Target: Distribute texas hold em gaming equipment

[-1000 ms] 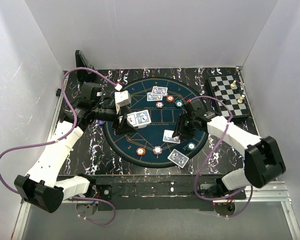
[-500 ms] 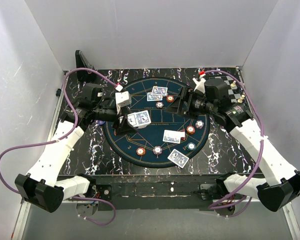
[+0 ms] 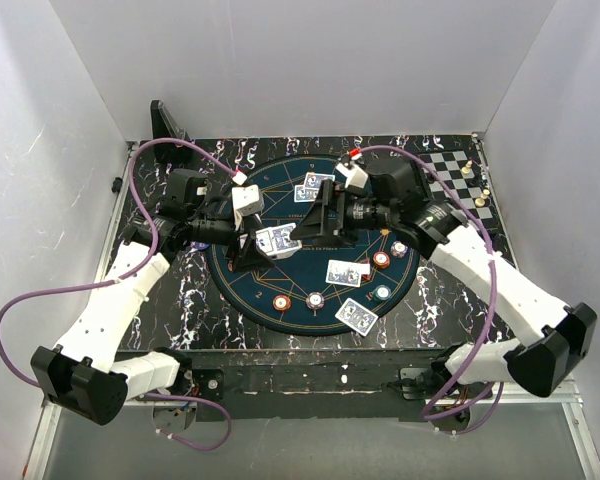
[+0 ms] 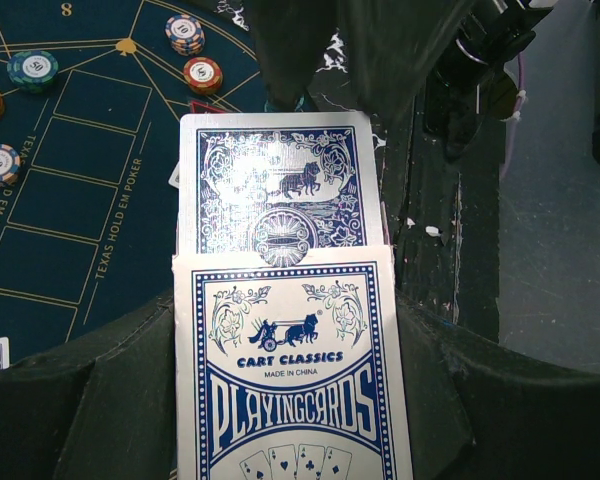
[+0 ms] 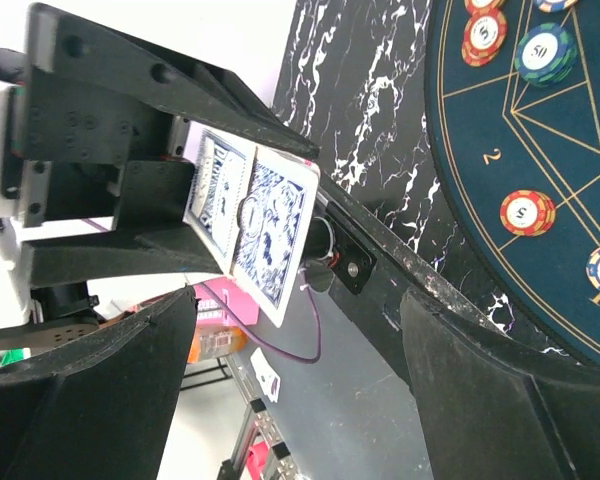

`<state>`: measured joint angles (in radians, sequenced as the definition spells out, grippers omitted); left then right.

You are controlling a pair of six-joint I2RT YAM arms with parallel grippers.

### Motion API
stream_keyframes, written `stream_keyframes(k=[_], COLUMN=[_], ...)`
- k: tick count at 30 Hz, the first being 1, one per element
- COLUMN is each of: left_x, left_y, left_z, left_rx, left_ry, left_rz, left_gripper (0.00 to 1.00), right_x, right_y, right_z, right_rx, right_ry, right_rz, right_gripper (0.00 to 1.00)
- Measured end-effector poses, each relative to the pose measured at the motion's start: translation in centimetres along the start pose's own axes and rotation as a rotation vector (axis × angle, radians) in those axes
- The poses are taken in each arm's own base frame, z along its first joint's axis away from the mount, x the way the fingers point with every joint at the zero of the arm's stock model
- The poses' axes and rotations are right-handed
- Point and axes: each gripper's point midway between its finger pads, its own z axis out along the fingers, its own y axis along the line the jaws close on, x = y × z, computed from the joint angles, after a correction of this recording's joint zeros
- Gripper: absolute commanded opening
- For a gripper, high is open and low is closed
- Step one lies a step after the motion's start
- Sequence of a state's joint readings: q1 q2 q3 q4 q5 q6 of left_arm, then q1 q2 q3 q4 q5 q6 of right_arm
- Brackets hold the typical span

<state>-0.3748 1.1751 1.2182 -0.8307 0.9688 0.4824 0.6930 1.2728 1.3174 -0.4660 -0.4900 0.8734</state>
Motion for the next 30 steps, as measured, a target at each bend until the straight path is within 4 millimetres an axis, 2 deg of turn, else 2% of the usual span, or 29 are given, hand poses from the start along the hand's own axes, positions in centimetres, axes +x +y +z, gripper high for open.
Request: stream_keyframes(k=[6, 16, 30], left_x=[0.0, 0.0, 0.0], left_y=[0.0, 0.0, -0.1], left_z=[0.0, 0.0, 0.0], left_rx=[0.0, 0.0, 0.0], left_ry=[-0.001, -0.001, -0.002], left_rz=[0.0, -0.003, -0.009], left_gripper=[0.4, 0.4, 0.4], right_x=[1.4, 0.7, 0.3], right_y=[-0.6, 0.5, 0.5], right_z=[2.5, 3.6, 4.3], right_rx=[0.023, -0.004, -0.012], right_ry=[0.069, 0.062, 0.058], right_rz=[0.018, 0.01, 0.014], right_gripper=[0.91, 0.92, 0.93])
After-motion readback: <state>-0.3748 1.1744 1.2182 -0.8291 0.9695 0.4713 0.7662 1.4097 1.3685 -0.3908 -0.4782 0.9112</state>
